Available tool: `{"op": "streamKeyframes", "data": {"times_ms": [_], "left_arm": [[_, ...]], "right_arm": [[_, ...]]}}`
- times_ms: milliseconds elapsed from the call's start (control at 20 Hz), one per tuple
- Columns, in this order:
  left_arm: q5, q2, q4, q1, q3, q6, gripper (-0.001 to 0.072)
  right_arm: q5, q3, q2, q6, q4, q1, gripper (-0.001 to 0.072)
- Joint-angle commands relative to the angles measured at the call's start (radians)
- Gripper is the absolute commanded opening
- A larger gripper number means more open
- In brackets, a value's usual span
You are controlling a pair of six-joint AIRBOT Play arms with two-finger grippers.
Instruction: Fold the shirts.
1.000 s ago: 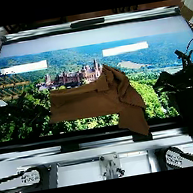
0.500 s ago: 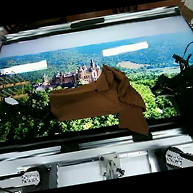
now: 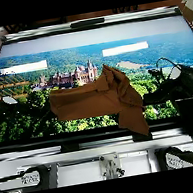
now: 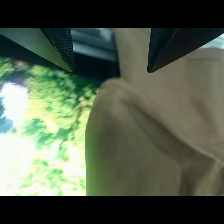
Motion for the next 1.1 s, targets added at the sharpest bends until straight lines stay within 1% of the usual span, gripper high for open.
{"op": "streamKeyframes", "data": {"times_ms": [0, 100, 200, 250, 350, 400, 450, 600, 700, 800, 900, 950, 1050], "left_arm": [[-0.003, 0.008, -0.002, 0.000, 0.001, 0.000, 0.0037], [-0.004, 0.008, -0.002, 0.000, 0.001, 0.000, 0.0036], [-0.003, 0.008, -0.002, 0.000, 0.001, 0.000, 0.0037], [-0.003, 0.008, -0.002, 0.000, 0.001, 0.000, 0.0036], [-0.001, 0.008, -0.002, 0.000, 0.003, 0.000, 0.0037], [-0.002, 0.008, -0.002, 0.000, 0.008, 0.000, 0.0036], [-0.005, 0.010, -0.001, 0.000, 0.023, 0.001, 0.0035], [-0.005, 0.059, 0.002, 0.000, 0.146, 0.001, 0.0033], [-0.004, 0.134, 0.002, 0.001, 0.315, 0.001, 0.0033], [0.019, 0.223, 0.002, 0.001, 0.544, 0.001, 0.0033], [0.100, 0.320, 0.001, 0.001, 0.801, -0.005, 0.0034], [0.160, 0.365, -0.002, 0.001, 0.903, -0.032, 0.0035], [0.278, 0.462, -0.002, 0.001, 1.061, -0.068, 0.0035]], "right_arm": [[-0.090, -0.010, -0.024, 0.011, -0.067, 0.062, 0.0578], [-0.071, -0.010, -0.079, 0.014, -0.039, 0.063, 0.0578], [-0.081, -0.010, -0.112, 0.018, -0.021, 0.064, 0.0572], [-0.096, -0.010, -0.114, 0.031, -0.024, 0.063, 0.0487], [-0.106, -0.008, -0.113, 0.032, -0.026, 0.063, 0.0132], [-0.100, -0.007, -0.113, 0.032, -0.024, 0.063, 0.0064], [-0.087, -0.003, -0.113, 0.021, -0.003, 0.063, 0.0064], [-0.037, 0.073, -0.059, -0.076, 0.117, 0.063, 0.0065], [-0.021, 0.183, 0.028, -0.089, 0.119, 0.063, 0.0065], [-0.031, 0.332, 0.142, -0.103, 0.110, 0.063, 0.0065], [-0.098, 0.505, 0.263, -0.102, 0.107, 0.063, 0.0065], [-0.172, 0.587, 0.329, -0.094, 0.108, 0.063, 0.0065], [-0.388, 0.687, 0.454, -0.016, 0.115, 0.063, 0.0065]]}}
